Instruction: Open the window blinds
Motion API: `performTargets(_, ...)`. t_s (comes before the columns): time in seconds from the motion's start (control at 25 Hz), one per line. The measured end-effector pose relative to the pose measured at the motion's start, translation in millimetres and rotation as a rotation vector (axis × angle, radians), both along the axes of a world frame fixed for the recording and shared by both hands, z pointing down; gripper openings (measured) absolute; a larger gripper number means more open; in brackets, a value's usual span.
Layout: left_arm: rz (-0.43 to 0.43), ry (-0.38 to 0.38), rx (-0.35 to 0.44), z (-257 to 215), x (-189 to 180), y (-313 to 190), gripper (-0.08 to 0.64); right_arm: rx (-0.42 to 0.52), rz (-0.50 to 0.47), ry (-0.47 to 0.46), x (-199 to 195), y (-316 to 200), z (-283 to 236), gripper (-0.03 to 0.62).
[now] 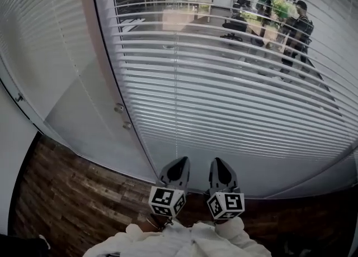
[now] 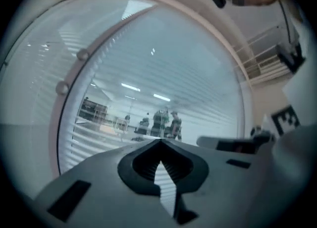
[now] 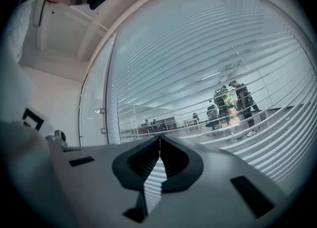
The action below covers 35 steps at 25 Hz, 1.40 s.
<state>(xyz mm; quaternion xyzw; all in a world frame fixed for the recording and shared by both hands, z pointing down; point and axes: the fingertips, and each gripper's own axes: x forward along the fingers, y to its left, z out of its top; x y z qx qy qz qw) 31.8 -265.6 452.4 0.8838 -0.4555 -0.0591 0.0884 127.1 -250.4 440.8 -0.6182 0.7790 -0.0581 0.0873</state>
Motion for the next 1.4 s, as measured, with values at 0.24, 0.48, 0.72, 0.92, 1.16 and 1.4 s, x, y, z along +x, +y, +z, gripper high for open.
performTargets(0.24, 0.079, -0.055, -0.018, 7, 39, 18, 0.0, -0.011, 0.031, 0.079, 8, 3, -3, 0.011)
performTargets(0.48, 0.059, -0.025, -0.002, -5, 33, 11, 0.0, -0.021, 0.013, 0.098, 3, 5, 2, 0.011)
performTargets(0.72, 0.041, -0.023, -0.017, -5, 24, 11, 0.0, -0.027, -0.002, 0.094, -1, 6, 0, 0.011)
performTargets(0.92, 0.035, -0.02, -0.025, -3, 24, 12, 0.0, -0.025, -0.008, 0.099, -1, 7, 0, 0.011)
performTargets(1.16, 0.037, -0.022, -0.023, -4, 26, 10, 0.0, -0.022, -0.006, 0.104, 2, 8, -2, 0.011)
performTargets(1.4, 0.066, -0.014, -0.027, -5, 40, 7, 0.0, -0.029, 0.001, 0.099, 4, 3, -1, 0.011)
